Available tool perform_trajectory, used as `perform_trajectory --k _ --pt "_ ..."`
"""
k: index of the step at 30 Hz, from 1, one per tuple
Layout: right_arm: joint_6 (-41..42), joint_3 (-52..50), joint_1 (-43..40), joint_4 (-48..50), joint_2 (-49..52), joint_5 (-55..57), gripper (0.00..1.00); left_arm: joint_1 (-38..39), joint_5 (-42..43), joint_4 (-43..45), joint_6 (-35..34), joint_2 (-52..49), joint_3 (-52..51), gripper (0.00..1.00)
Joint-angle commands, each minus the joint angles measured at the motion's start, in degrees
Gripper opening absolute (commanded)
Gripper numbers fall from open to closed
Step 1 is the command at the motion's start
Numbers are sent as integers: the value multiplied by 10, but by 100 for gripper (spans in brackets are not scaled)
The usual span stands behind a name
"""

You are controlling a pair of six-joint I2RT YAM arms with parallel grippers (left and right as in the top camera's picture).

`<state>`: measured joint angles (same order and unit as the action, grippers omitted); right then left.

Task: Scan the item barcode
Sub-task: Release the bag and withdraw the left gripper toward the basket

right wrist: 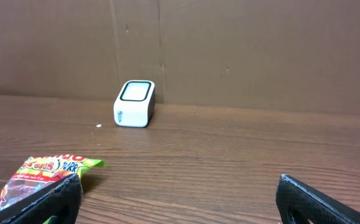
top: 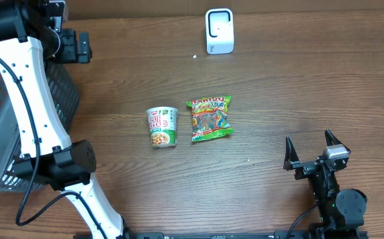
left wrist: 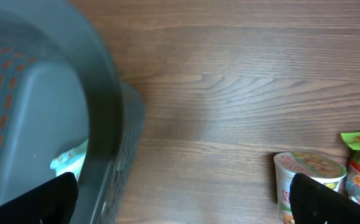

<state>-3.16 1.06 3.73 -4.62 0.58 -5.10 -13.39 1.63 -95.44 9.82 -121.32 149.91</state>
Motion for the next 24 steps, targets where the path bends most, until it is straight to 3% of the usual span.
perform_trajectory --k 1,13,24 --pt "1 -6 -4 2 -4 3 100 -1 86 7 81 -1 -3 100" --pt "1 -6 -4 2 -4 3 100 -1 93 13 120 -2 -87 99" --pt "1 -6 -4 2 -4 3 100 -5 38 111 105 -2 -113 100"
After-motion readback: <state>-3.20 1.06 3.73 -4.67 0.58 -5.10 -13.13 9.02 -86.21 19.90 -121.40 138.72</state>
